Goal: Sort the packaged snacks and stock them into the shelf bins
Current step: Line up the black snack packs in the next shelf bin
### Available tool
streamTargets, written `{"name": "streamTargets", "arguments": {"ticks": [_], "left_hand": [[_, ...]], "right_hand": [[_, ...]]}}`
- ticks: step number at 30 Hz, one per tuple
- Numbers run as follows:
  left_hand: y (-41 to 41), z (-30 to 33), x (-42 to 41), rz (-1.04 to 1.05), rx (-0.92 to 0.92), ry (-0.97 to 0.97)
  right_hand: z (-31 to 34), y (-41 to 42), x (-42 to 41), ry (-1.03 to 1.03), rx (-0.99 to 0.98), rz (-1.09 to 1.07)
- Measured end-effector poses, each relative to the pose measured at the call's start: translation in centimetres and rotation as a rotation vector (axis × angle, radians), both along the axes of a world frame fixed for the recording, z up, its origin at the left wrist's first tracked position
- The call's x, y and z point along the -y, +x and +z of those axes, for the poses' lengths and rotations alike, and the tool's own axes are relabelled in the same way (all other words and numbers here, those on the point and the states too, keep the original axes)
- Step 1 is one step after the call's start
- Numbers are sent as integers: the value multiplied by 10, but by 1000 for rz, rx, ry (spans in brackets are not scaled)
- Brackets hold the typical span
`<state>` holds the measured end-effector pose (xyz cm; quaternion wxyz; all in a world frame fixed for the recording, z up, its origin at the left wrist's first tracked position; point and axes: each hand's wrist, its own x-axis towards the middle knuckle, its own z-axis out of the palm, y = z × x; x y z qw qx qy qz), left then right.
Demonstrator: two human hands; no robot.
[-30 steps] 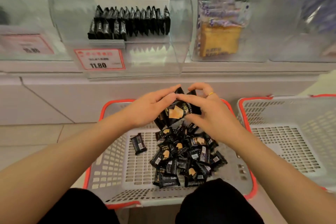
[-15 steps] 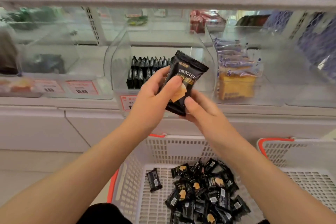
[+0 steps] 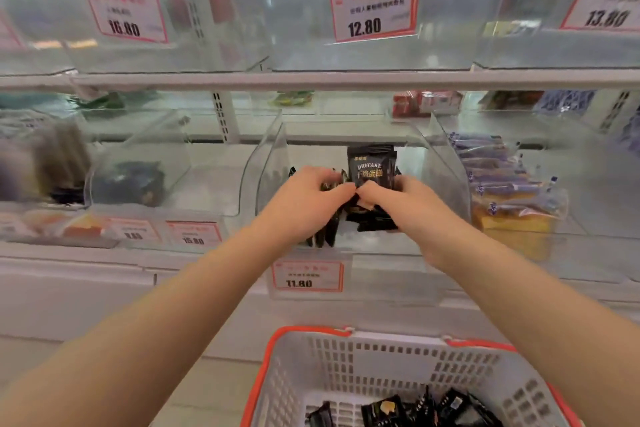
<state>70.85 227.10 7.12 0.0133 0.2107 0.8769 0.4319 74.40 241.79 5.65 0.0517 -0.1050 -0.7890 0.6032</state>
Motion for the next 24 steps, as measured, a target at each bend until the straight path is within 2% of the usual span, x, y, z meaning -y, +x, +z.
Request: {"name": "streamTargets", "arguments": {"ticks": [3, 6, 9, 12, 14, 16, 21, 22, 24], "left_hand": [[-27, -4, 1, -48, 2, -378], [-51, -9, -8, -129, -132, -740], [-66, -14, -17, -165, -133, -840], [-75, -19, -25, -232, -95, -886], [-78, -24, -28, -268, -81, -936], [-81, -28, -31, -281, -71, -979], [-81, -34, -30, -260, -84, -1038], [-82, -35, -29, -253, -96, -1052], [-85, -34, -27, -228, -118, -1074]], "right_hand": [[-12, -26, -10, 318, 141, -108], [-14, -47, -19, 665, 366, 31], [-18, -58, -15, 768, 573, 158], [-27, -68, -11, 857, 589, 169], [-32, -73, -9, 850, 567, 162], [-36, -79, -9, 754, 516, 208], [-37, -84, -11, 226, 431, 360], [-37, -84, -13, 176, 429, 385], [-37, -83, -15, 226, 426, 412]]}}
